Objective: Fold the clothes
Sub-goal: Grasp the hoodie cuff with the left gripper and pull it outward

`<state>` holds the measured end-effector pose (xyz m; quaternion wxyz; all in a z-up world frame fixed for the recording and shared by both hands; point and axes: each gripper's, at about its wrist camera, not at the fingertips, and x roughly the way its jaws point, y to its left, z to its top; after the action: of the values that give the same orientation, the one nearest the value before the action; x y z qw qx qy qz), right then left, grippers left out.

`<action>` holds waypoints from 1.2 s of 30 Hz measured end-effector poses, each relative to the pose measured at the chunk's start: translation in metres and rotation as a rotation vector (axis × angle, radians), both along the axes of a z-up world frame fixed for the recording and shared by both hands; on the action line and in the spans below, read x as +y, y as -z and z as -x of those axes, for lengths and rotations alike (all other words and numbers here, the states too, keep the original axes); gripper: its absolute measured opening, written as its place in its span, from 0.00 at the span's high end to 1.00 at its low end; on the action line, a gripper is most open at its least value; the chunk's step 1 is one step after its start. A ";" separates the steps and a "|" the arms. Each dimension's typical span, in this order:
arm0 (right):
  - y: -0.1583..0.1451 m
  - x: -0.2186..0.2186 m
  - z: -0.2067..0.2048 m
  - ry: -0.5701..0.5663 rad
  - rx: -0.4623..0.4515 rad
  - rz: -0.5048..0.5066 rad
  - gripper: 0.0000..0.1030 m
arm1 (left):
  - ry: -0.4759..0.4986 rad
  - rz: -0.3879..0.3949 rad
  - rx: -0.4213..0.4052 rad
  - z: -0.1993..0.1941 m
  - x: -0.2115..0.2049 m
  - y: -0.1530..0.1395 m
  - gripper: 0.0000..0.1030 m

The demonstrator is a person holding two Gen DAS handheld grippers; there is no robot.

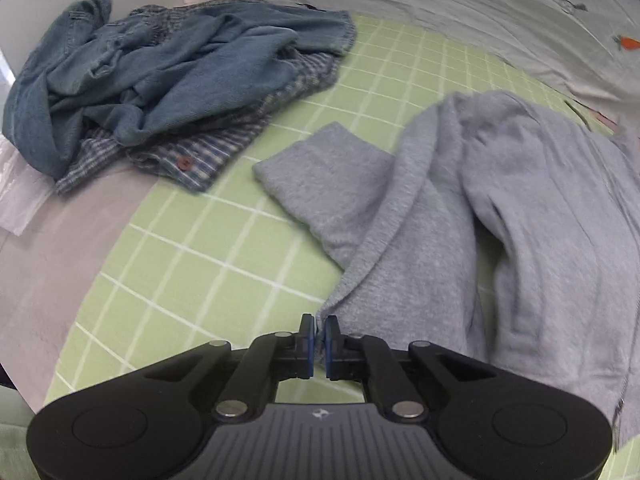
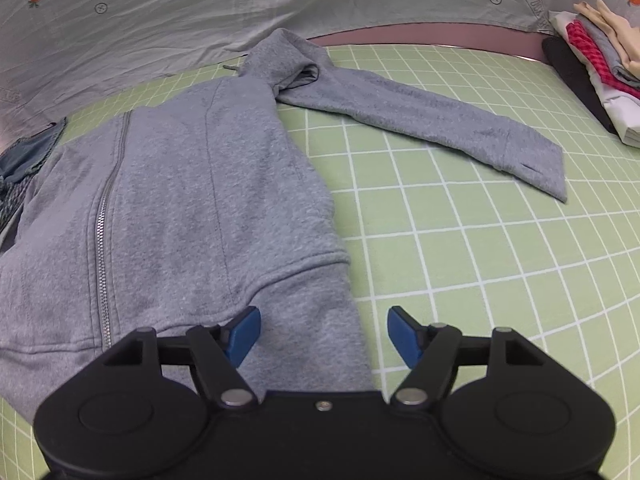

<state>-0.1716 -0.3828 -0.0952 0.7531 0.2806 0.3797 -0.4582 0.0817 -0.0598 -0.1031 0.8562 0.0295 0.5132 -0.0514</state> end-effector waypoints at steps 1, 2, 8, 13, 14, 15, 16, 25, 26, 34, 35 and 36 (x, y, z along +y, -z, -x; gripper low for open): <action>0.001 0.001 -0.002 0.010 0.002 -0.003 0.31 | -0.015 -0.001 -0.010 -0.006 0.006 -0.001 0.96; 0.002 0.001 -0.004 0.021 0.003 -0.005 0.31 | -0.031 -0.002 -0.020 -0.012 0.011 -0.003 0.96; 0.008 0.004 -0.014 0.061 0.033 -0.008 0.30 | -0.151 -0.002 -0.158 -0.049 0.056 -0.022 0.96; 0.008 0.005 -0.018 0.062 0.059 0.007 0.21 | -0.175 0.070 -0.241 -0.049 0.063 -0.041 0.61; 0.008 0.006 -0.018 0.063 0.065 0.008 0.21 | -0.176 0.093 -0.260 -0.045 0.062 -0.044 0.39; 0.008 0.006 -0.017 0.065 0.070 0.007 0.21 | -0.180 0.129 -0.287 -0.038 0.060 -0.048 0.17; 0.007 0.007 -0.016 0.062 0.074 0.007 0.21 | -0.175 0.149 -0.299 -0.033 0.056 -0.050 0.11; 0.006 0.009 -0.009 -0.004 0.086 0.008 0.20 | -0.023 0.165 -0.245 0.012 0.002 -0.046 0.08; 0.005 0.008 -0.008 -0.011 0.085 0.010 0.19 | -0.005 0.183 -0.226 0.018 -0.003 -0.044 0.08; 0.004 -0.013 -0.007 -0.053 0.033 0.006 0.17 | 0.182 0.286 -0.089 0.055 -0.055 -0.018 0.08; 0.004 -0.017 -0.007 -0.056 0.021 0.003 0.17 | 0.195 0.291 -0.082 0.057 -0.061 -0.015 0.08; 0.004 -0.019 -0.007 -0.063 0.008 -0.001 0.17 | 0.194 0.296 -0.074 0.058 -0.066 -0.012 0.08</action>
<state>-0.1641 -0.4021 -0.0995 0.7654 0.2673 0.3914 -0.4353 0.0237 -0.1255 -0.0915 0.8606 -0.0454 0.4627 -0.2076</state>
